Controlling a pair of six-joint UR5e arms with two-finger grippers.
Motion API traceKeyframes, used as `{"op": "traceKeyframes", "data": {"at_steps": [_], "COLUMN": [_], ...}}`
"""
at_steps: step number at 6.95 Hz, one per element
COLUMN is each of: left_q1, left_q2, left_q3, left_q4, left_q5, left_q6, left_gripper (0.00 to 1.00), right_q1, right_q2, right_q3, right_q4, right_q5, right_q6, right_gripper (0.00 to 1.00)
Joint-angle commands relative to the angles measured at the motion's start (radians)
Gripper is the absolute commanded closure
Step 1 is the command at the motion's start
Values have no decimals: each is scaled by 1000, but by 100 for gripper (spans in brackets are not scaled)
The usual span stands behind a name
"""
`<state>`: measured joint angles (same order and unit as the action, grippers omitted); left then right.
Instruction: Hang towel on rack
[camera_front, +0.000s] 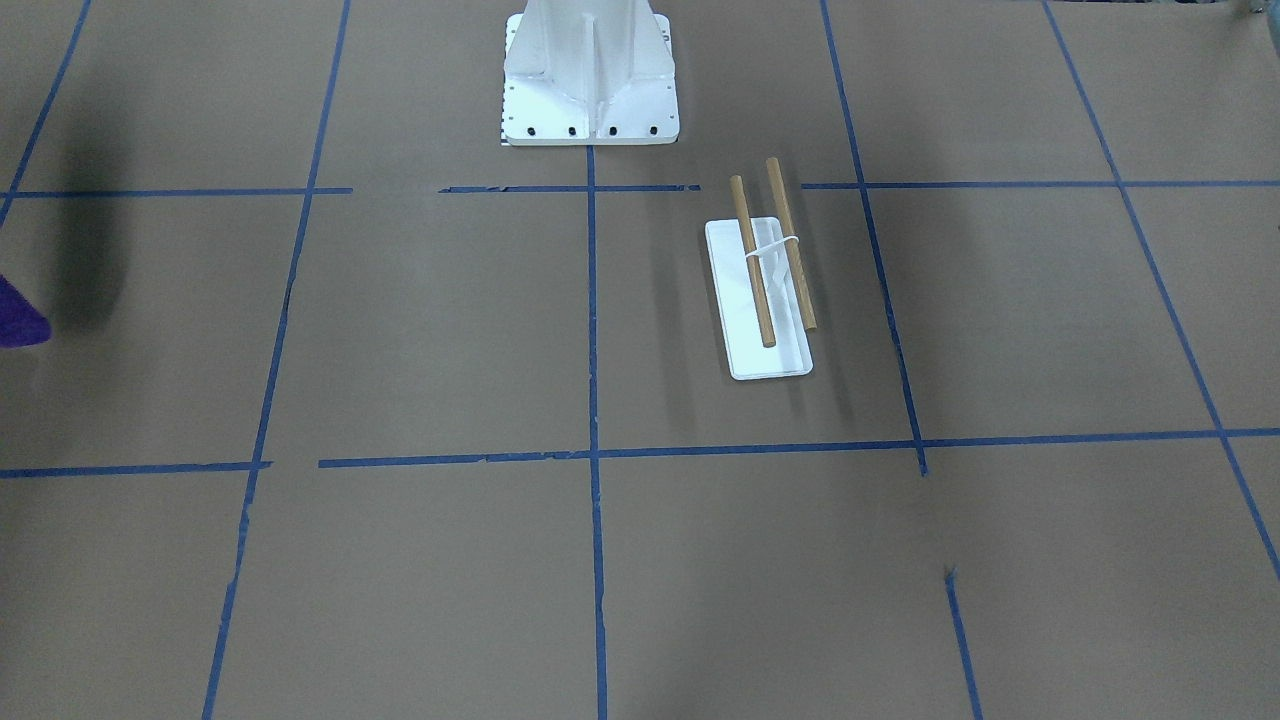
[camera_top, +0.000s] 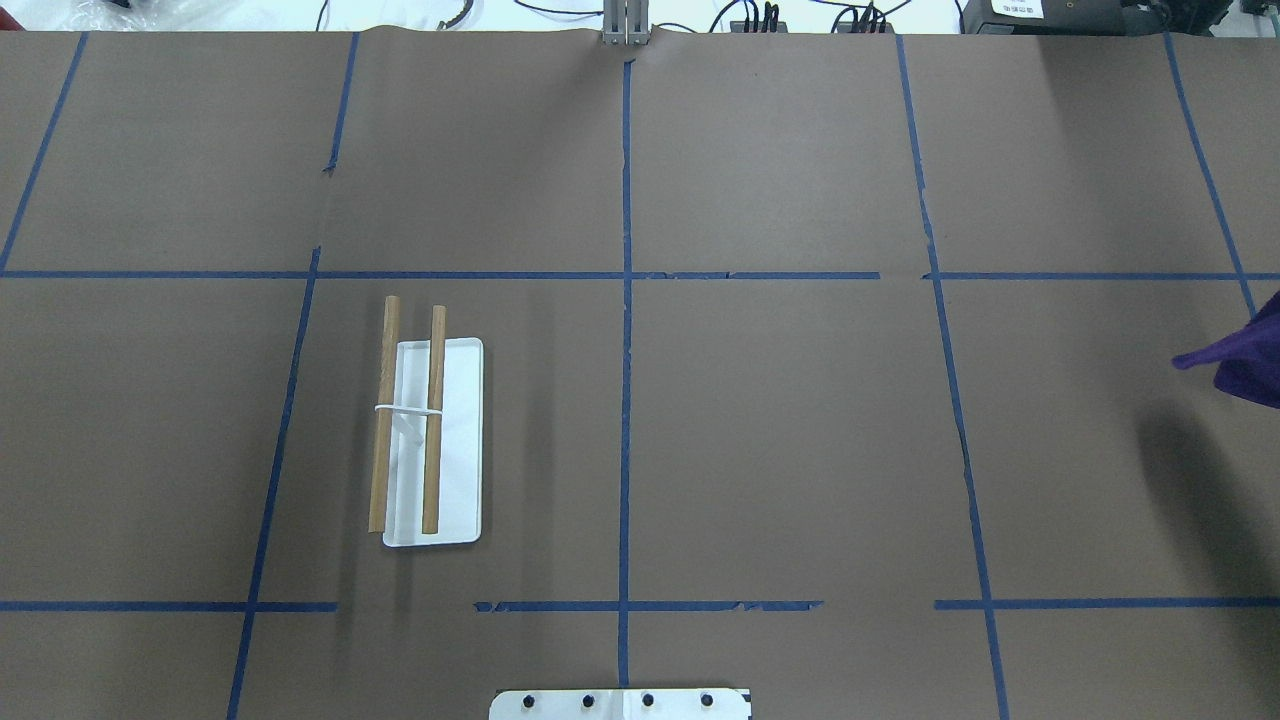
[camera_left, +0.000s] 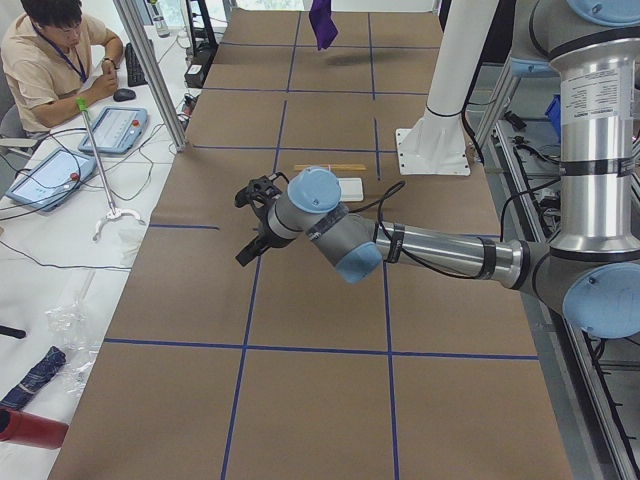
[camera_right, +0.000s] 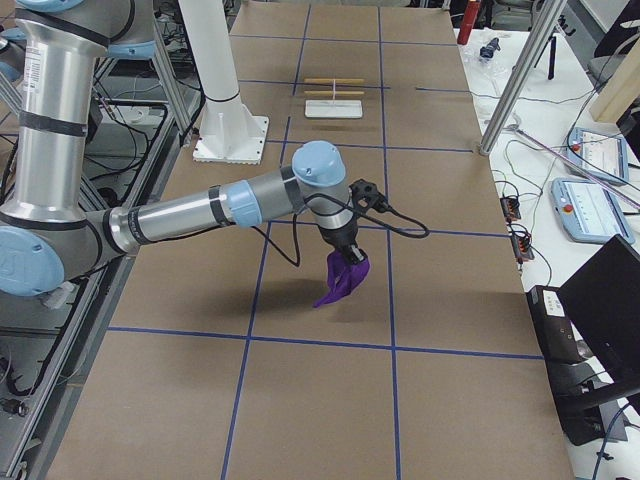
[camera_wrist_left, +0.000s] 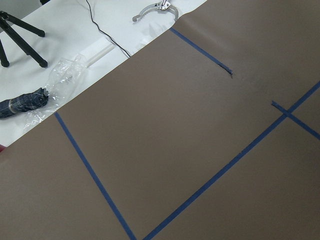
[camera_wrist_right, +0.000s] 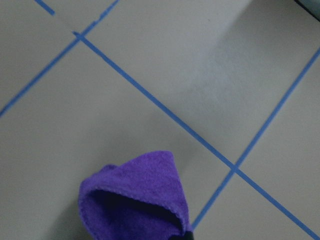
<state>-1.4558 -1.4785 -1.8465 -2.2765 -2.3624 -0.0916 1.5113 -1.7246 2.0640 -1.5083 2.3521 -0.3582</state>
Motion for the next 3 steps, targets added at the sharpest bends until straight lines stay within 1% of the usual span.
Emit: {"op": "traceKeyframes", "data": {"at_steps": [1, 2, 3], "left_q1": [133, 220, 324], "left_q2": [-93, -167, -269], "left_q3": [-42, -68, -69], "left_q4": [0, 0, 2], "left_q5": [0, 0, 3], "left_q6": [-315, -526, -762], "left_gripper": [0, 0, 0], "right_q1": [-145, -236, -322], "right_q2": [161, 240, 337], "right_q3": [31, 57, 62], "right_q4": [-7, -7, -7], "right_q5": [44, 32, 10], "right_q6": [289, 455, 552], "right_gripper": [100, 100, 100]}}
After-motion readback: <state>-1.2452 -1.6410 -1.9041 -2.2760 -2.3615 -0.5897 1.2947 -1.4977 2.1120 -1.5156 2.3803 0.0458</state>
